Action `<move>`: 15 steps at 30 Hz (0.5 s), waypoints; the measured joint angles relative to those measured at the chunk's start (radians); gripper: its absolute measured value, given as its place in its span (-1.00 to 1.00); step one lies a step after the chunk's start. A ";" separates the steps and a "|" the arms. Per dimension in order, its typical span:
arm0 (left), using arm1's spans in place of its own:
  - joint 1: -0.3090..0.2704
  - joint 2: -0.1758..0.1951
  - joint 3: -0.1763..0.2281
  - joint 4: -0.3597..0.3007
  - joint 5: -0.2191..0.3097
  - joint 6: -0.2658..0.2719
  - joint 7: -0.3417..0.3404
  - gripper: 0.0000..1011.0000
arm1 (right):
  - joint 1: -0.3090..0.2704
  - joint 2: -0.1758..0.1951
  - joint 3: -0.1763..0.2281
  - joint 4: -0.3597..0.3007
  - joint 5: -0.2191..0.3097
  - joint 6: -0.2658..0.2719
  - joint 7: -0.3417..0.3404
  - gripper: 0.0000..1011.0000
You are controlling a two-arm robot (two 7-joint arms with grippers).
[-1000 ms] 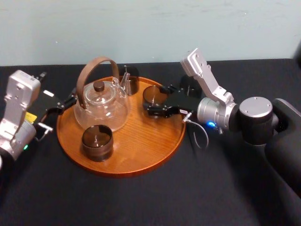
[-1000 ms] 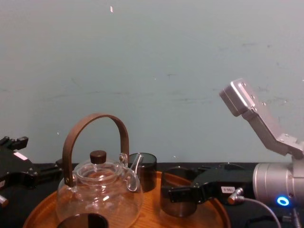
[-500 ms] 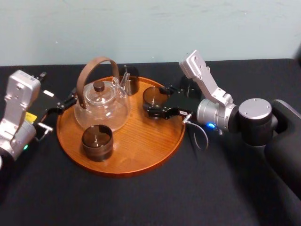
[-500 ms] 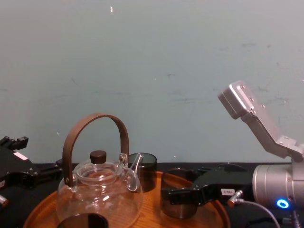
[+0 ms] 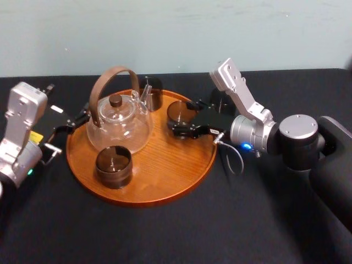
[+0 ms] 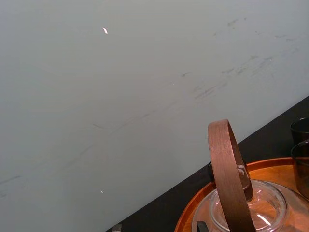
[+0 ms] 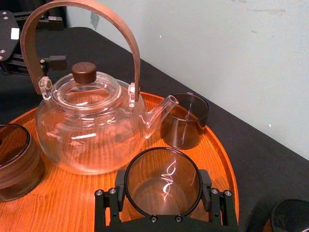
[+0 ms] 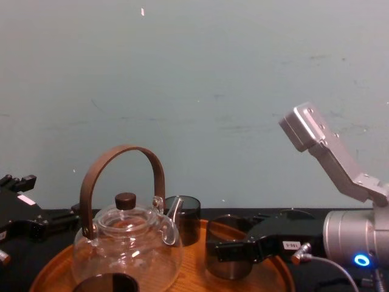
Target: Pick up the glass from the table and place it on the tray.
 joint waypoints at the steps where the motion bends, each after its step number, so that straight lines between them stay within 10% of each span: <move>1: 0.000 0.000 0.000 0.000 0.000 0.000 0.000 0.98 | 0.000 0.000 0.000 0.000 0.000 0.000 0.000 0.79; 15: 0.000 0.000 0.000 0.000 0.000 0.000 0.000 0.98 | -0.016 0.006 0.020 -0.012 0.033 -0.035 0.024 0.79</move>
